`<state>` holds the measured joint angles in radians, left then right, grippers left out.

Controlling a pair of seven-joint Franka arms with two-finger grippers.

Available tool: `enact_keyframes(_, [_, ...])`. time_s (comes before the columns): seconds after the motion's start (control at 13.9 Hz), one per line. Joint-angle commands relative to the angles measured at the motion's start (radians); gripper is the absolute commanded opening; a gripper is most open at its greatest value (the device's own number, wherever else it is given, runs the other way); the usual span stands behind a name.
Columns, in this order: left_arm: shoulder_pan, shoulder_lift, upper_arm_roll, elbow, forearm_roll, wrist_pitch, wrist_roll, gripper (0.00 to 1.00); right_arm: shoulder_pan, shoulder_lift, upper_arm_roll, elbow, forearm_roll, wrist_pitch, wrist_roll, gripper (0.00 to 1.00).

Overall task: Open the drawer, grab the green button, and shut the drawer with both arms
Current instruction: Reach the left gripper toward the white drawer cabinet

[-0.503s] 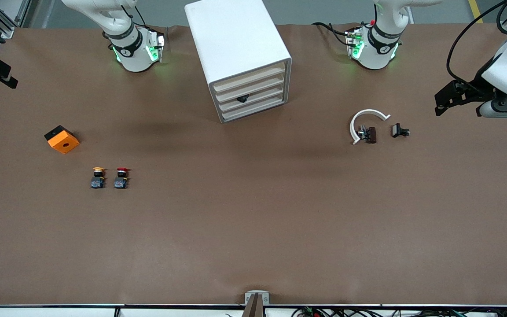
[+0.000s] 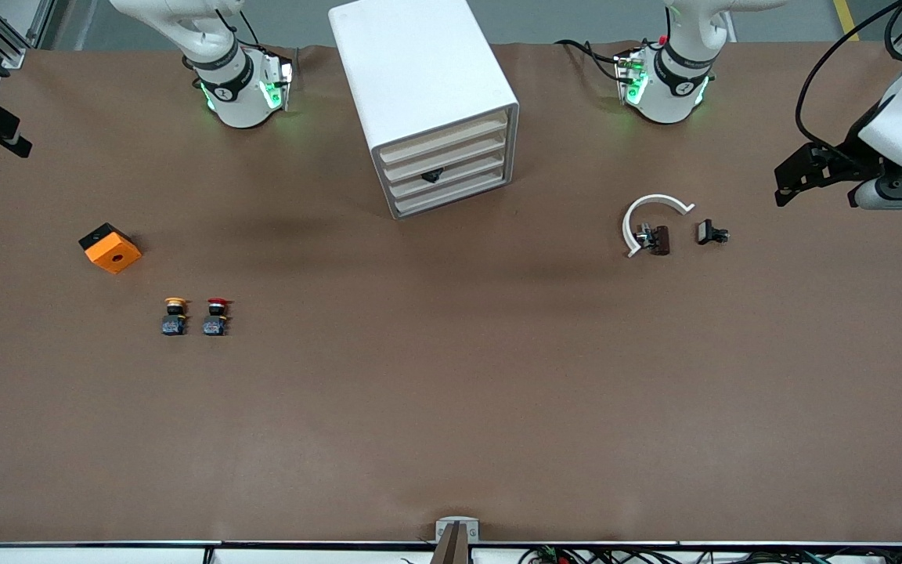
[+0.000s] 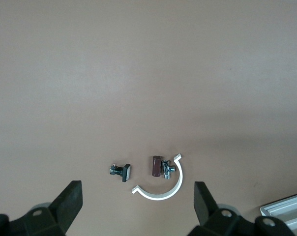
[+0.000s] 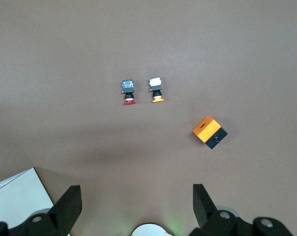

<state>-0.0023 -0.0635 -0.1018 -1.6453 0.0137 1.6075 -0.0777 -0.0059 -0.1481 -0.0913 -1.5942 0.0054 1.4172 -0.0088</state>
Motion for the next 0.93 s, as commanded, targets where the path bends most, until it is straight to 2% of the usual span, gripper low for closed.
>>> enact_keyframes(0.0, [0.022, 0.039, 0.007, 0.009, -0.017, -0.012, -0.007, 1.00, 0.001, -0.027, 0.002, -0.026, 0.010, 0.005, 0.007, 1.00])
enact_keyframes(0.36, [0.021, 0.194, 0.005, 0.002, -0.018, 0.003, -0.011, 1.00, 0.001, -0.027, 0.002, -0.027, -0.002, 0.002, 0.000, 1.00])
enact_keyframes(0.65, [0.005, 0.306, -0.001, 0.002, -0.113, 0.023, -0.030, 1.00, 0.001, -0.024, 0.002, -0.027, -0.012, 0.005, -0.002, 1.00])
enact_keyframes(0.86, [-0.022, 0.373, -0.013, -0.001, -0.144, 0.025, -0.134, 1.00, 0.003, -0.024, 0.002, -0.027, -0.012, 0.005, 0.000, 1.00])
